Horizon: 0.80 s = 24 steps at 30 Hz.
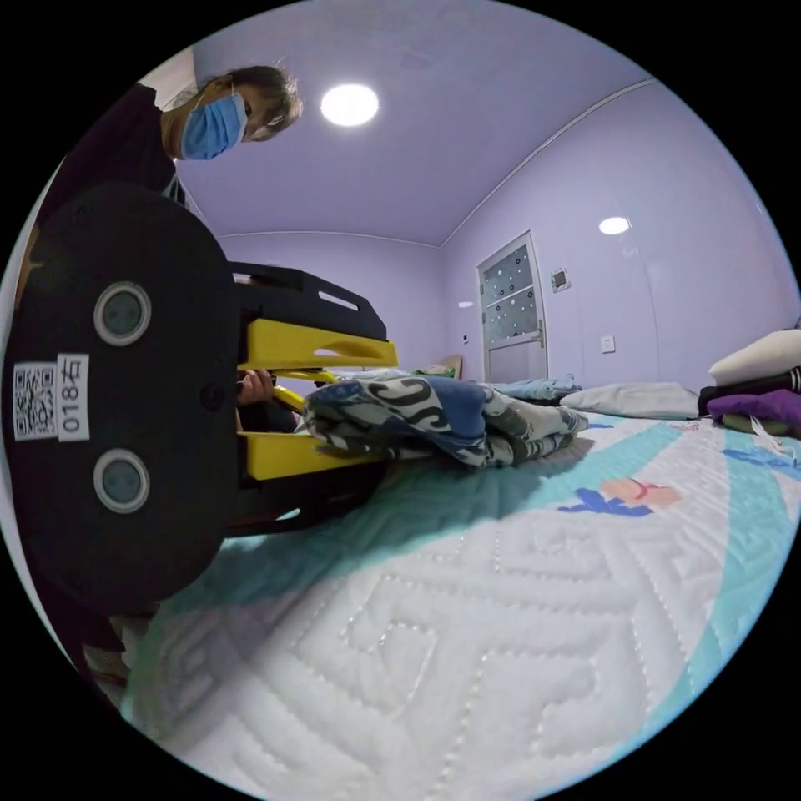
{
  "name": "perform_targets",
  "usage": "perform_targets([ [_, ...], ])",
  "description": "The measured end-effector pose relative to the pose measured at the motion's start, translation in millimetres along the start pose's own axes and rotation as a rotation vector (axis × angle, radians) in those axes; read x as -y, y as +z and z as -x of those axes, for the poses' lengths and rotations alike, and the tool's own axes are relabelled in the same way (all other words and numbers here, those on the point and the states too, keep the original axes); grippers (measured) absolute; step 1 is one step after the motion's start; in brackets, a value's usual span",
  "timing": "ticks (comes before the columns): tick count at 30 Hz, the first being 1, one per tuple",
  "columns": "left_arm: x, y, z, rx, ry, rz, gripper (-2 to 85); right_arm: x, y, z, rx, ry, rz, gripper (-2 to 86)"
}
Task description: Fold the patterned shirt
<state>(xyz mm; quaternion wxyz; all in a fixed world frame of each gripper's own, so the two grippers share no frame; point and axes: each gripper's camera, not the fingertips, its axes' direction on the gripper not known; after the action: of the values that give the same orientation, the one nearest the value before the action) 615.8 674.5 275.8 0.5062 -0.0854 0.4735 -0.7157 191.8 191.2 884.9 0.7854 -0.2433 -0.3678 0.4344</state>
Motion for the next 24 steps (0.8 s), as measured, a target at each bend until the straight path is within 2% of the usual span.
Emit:
perform_targets([
  [6,-2,-18,-8,0.053,0.061,-0.027,11.4,6,10,8,-0.006,-0.009,0.023,11.4],
  [19,38,-8,70,0.031,-0.004,-0.046,11.3,6,25,17,0.002,-0.011,0.026,10.4],
  [24,55,-14,74,0.029,0.034,-0.072,3.1,2,38,41,-0.074,-0.041,-0.006,1.8],
])
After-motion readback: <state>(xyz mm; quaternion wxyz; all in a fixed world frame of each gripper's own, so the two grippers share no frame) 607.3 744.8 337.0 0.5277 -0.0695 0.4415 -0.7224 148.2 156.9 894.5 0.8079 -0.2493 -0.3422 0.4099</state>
